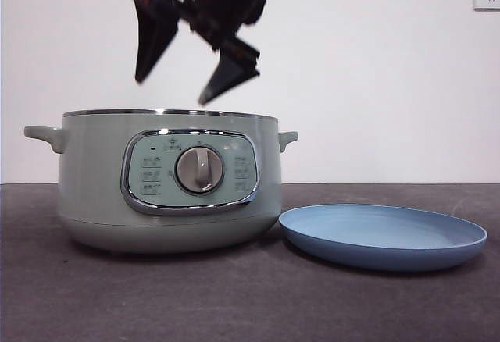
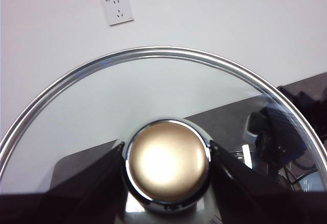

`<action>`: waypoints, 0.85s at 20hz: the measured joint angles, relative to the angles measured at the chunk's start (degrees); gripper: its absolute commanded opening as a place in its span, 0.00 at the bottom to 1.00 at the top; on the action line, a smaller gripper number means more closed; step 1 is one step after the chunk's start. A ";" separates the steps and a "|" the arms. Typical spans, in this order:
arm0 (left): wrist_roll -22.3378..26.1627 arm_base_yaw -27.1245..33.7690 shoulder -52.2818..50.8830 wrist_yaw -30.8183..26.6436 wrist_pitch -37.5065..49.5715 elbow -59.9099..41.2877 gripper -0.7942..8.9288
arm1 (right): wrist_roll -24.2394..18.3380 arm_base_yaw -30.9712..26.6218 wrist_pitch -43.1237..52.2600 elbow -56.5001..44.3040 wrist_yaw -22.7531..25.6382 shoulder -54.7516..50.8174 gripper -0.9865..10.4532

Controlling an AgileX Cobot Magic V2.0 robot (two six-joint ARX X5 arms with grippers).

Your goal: Take the potato out from the steamer,put the potato on the plate,close the lid

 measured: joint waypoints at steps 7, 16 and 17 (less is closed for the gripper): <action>0.00 0.00 -0.04 -0.02 -0.02 0.00 0.07 | -1.68 0.00 -0.61 0.02 1.16 4.98 0.63; 0.00 0.00 -0.02 -0.02 -0.07 0.00 0.07 | -3.17 0.37 -1.07 0.07 1.33 8.50 0.08; 0.00 0.00 0.00 -0.02 -0.07 0.00 0.07 | -3.23 0.35 -1.07 0.07 1.33 8.50 0.08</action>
